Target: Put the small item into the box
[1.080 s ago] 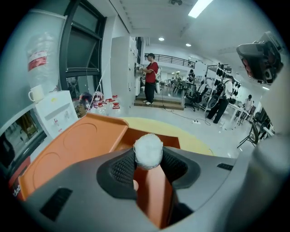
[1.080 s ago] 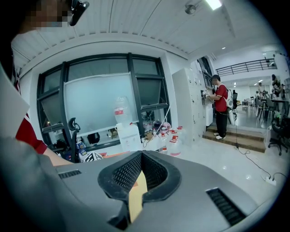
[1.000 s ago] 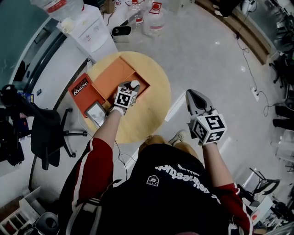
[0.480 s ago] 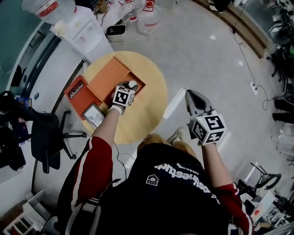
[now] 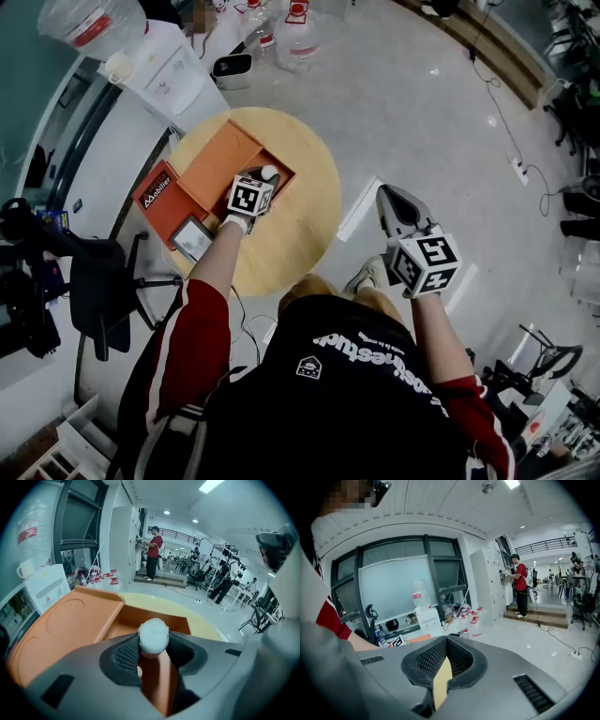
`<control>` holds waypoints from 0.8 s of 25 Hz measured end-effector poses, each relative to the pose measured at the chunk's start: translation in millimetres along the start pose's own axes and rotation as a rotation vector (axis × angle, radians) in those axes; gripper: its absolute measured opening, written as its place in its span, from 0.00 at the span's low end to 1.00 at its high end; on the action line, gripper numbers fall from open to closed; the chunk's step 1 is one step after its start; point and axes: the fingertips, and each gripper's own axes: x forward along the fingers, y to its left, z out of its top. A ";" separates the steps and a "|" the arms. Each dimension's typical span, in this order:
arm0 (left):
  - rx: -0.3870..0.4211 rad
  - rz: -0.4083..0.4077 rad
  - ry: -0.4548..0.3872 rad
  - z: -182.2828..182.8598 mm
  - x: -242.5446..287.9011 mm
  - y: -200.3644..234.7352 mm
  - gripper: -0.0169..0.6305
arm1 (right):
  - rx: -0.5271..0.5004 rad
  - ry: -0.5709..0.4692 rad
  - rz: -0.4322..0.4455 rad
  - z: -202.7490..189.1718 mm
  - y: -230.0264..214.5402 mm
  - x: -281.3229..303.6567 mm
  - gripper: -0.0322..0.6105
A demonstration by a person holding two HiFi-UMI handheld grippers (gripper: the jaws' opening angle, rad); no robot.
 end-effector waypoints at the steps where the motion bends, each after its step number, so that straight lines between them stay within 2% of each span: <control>1: -0.001 0.000 0.001 0.0 0.1 -0.6 0.30 | 0.001 -0.002 -0.003 0.3 -0.9 -1.2 0.09; 9: -0.016 -0.003 -0.013 5.0 -4.8 -2.3 0.36 | -0.003 -0.006 0.006 1.5 4.8 -2.3 0.09; 20: 0.003 -0.017 -0.028 11.6 -18.9 -8.8 0.36 | -0.013 -0.014 0.018 3.6 13.4 -6.5 0.09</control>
